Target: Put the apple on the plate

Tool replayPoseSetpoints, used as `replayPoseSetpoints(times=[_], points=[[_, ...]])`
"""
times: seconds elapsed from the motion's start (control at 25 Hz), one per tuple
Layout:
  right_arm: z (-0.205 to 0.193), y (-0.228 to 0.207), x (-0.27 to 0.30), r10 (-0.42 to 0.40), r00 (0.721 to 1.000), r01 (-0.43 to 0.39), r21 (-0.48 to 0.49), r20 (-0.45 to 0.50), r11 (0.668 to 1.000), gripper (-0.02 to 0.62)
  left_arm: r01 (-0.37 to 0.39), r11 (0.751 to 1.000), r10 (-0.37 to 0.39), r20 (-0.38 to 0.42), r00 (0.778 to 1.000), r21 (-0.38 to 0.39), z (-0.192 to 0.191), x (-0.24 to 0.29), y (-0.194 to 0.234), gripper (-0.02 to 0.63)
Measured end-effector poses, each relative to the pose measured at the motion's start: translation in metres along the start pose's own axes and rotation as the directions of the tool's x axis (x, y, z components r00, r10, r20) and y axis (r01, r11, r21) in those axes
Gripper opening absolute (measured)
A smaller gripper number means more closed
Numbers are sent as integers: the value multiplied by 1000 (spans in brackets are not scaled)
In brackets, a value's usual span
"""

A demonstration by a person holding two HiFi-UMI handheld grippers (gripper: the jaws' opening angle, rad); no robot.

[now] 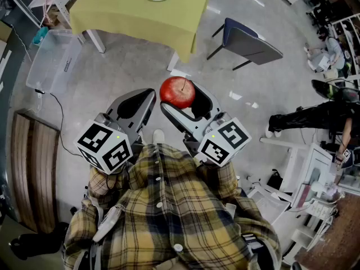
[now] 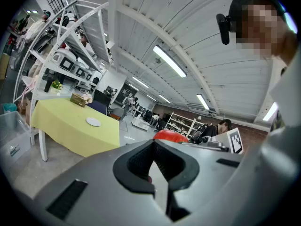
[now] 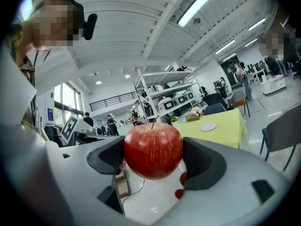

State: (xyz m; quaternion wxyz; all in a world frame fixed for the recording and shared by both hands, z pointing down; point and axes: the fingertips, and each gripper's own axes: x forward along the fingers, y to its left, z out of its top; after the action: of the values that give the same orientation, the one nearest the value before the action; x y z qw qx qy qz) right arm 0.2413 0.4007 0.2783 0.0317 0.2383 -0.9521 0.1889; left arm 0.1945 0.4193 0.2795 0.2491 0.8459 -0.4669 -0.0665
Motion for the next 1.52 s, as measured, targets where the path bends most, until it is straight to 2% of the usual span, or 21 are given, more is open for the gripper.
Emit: replayPoseSetpoints(times=[0.84, 1.08, 1.52], points=[[-9, -22, -24, 72, 997, -71, 37, -11, 997, 368, -52, 998, 54, 42, 998, -44, -13, 12, -18, 6], [-16, -26, -25, 90, 995, -88, 51, -31, 995, 368, -67, 996, 69, 27, 997, -55, -24, 11, -19, 6], [-9, -38, 18, 58, 997, -56, 63, -41, 996, 368, -39, 997, 41, 26, 999, -66, -4, 19, 24, 6]])
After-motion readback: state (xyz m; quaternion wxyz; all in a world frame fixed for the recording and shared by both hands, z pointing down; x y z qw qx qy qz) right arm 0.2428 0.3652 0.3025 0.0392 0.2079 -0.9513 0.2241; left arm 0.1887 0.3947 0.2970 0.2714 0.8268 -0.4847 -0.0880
